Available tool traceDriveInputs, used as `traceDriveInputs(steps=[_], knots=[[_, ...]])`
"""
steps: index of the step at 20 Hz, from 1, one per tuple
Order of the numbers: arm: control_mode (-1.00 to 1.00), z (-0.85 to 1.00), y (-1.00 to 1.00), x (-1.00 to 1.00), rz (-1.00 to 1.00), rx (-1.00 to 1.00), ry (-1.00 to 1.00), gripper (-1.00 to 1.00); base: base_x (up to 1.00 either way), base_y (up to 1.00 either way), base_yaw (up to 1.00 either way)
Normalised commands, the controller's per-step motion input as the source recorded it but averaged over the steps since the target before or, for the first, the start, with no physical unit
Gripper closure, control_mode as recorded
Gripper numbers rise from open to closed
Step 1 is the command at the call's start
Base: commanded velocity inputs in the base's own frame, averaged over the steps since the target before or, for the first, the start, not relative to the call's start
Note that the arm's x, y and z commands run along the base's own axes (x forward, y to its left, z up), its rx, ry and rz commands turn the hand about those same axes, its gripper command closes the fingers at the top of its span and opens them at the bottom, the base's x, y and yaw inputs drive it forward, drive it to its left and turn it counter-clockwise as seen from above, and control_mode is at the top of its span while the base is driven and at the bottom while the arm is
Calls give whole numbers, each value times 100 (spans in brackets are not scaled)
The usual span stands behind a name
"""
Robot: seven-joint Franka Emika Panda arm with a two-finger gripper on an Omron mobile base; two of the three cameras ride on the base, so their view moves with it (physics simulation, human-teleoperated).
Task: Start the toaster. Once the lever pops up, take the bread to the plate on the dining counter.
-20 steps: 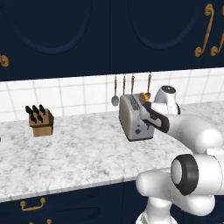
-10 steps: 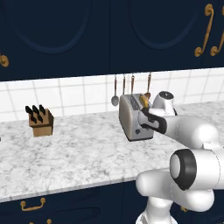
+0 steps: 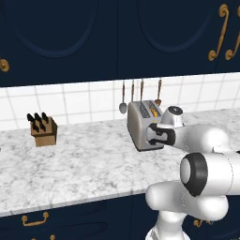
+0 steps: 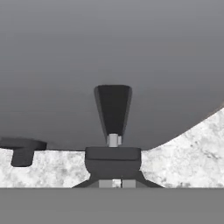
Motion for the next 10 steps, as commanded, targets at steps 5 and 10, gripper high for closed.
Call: traceDriveInputs(steps=[5, 10], knots=[[-100, -38, 15, 14, 0, 0, 0, 100, 0, 0, 0], [-100, -46, 8, 0, 0, 0, 0, 100, 0, 0, 0]])
